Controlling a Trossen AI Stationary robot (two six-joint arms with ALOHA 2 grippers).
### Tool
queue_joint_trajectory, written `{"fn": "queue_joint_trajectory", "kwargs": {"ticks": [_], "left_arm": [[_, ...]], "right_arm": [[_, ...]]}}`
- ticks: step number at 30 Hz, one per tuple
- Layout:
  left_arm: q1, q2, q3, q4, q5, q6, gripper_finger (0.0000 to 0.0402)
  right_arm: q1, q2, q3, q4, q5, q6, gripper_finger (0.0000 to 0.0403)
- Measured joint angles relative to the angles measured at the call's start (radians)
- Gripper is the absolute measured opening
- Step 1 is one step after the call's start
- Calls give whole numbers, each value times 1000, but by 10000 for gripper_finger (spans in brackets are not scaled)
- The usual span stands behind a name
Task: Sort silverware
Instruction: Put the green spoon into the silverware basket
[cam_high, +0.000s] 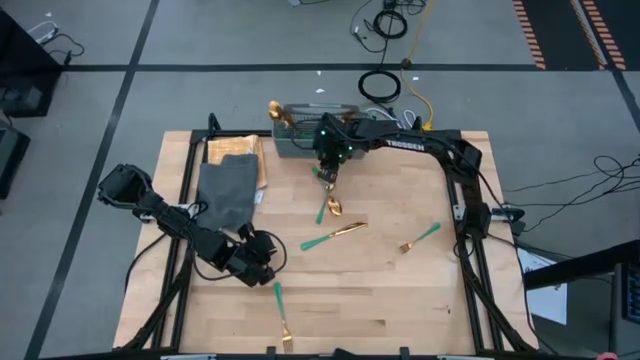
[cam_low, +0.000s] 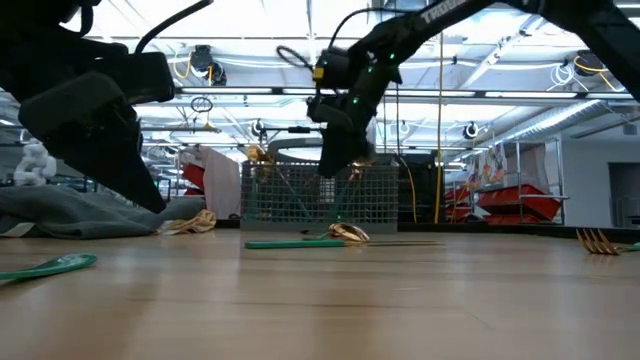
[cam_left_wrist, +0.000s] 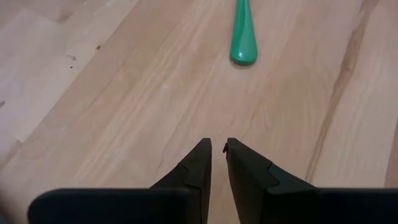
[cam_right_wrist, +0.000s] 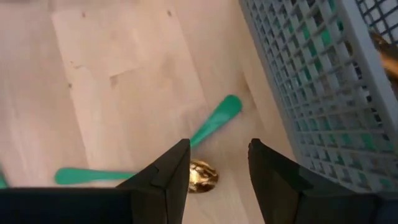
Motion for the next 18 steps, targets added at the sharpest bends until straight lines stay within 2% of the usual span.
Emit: {"fn": "queue_joint_trajectory", "kwargs": {"ticks": [1, 2, 5, 12, 13, 18], "left_arm": [[0, 0, 0, 0, 0, 1, 58], [0, 0, 0, 0, -1, 5, 58], [0, 0, 0, 4, -4, 17, 58], [0, 0, 0, 4, -6, 18, 58], [0, 0, 0, 3, -6, 18, 58], [0, 0, 0, 5, -7, 17, 58]], "right_arm": [[1, 20, 9, -11, -13, -7, 151], [8, 35, 20, -17, 22, -16, 151], [27, 53, 50, -51, -6, -5, 151], [107, 25, 43, -94, 21, -1, 151], [117, 17, 43, -110, 37, -8, 151], [132, -9, 40, -133, 255, -62, 151]]}}
